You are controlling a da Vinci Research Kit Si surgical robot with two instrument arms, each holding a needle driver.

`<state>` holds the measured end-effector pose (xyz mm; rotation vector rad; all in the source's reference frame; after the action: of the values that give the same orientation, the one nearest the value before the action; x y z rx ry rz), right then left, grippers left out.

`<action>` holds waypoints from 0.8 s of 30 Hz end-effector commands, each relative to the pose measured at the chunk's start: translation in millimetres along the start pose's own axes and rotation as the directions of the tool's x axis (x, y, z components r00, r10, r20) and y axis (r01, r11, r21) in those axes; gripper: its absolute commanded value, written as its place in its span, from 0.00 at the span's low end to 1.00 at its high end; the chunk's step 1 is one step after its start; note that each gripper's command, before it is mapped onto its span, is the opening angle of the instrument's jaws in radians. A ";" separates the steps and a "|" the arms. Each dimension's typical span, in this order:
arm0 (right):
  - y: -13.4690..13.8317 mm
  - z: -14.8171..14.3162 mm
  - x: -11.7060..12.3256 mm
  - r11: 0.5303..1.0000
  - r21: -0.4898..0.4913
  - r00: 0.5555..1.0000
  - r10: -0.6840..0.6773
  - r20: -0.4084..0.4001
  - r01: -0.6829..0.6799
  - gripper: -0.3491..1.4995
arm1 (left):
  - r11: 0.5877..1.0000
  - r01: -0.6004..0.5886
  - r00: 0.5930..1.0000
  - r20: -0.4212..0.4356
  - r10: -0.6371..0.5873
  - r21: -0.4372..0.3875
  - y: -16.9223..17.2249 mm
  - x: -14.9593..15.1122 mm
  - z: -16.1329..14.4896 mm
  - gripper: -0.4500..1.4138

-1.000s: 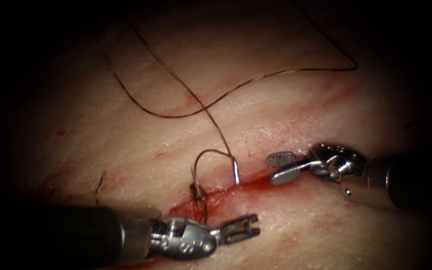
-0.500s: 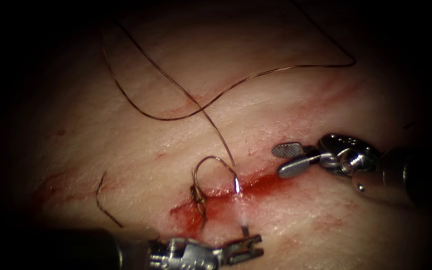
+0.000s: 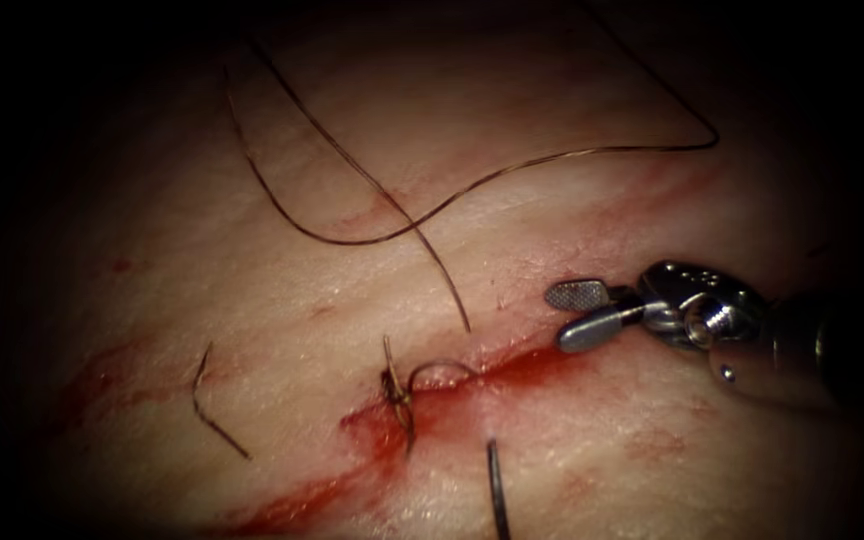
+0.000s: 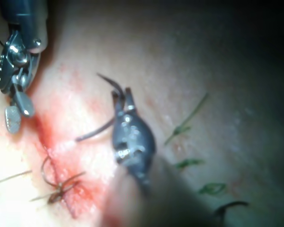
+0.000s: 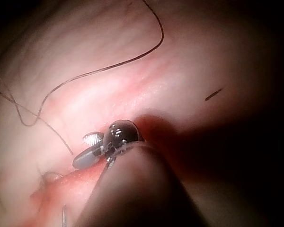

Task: Wound Closure

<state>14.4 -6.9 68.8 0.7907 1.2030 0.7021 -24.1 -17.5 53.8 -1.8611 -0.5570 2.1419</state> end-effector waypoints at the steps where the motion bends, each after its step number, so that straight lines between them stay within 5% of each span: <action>1: 0.2 0.8 -0.7 1.000 0.004 1.000 0.001 0.000 -0.001 0.84 | 1.000 0.004 1.000 0.001 -0.004 0.002 0.4 -0.4 0.5 0.00; 24: -0.2 1.7 -4.1 1.000 0.006 1.000 -0.027 0.008 0.027 0.84 | 0.947 -0.244 0.969 0.005 0.248 0.210 -3.0 9.5 -6.6 0.00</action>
<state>14.5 -10.2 70.4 0.7761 1.2058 0.6735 -18.1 -8.5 44.8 -1.9174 -0.0609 2.2296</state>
